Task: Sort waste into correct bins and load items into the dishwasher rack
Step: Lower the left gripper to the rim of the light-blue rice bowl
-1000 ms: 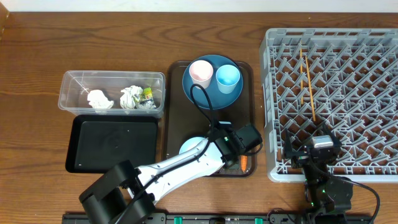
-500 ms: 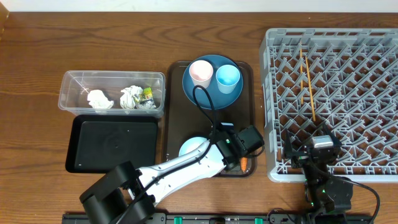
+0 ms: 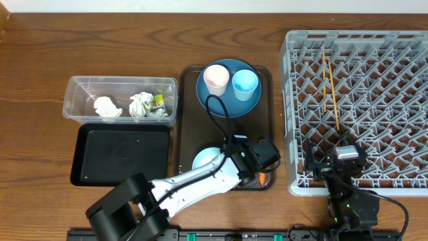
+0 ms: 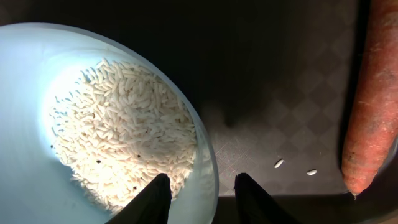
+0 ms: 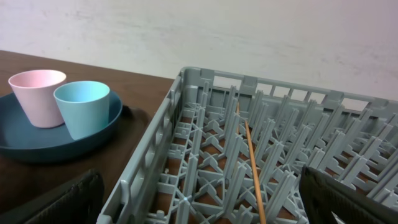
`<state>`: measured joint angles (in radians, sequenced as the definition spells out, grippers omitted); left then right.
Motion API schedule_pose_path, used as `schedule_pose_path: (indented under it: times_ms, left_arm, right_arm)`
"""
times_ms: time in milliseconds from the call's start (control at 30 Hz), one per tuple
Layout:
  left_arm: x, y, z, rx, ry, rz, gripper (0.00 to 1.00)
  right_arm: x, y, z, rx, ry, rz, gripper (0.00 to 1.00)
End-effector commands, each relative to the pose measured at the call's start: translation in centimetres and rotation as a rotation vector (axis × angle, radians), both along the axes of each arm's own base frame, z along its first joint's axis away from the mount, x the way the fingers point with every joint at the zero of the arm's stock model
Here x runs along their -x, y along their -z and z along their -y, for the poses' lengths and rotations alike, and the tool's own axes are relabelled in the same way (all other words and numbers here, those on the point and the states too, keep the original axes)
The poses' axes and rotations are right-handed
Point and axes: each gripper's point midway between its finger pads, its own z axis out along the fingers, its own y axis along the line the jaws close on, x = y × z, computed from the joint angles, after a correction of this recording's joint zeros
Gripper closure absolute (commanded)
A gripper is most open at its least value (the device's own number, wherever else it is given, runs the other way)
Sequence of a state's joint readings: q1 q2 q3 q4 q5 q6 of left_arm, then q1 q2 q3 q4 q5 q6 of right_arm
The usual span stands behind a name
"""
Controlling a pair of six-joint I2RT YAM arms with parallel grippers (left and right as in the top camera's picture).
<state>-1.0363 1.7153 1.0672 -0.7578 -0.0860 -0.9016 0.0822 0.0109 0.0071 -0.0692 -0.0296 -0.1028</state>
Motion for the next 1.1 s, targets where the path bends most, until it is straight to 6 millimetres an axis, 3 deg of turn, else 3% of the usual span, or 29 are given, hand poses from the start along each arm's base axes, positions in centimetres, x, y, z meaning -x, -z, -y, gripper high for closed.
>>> schedule_pose_path:
  times_ms: [0,1067]
  left_arm:
    - [-0.06,0.46,-0.50,-0.030,0.000,0.010,0.64]
    - [0.25,0.98,-0.98,-0.042,0.000,0.002,0.79]
  right_arm:
    - [-0.01,0.03,0.31,0.003,0.011,0.001,0.01]
    - [-0.01,0.03,0.31,0.003,0.011,0.001,0.01]
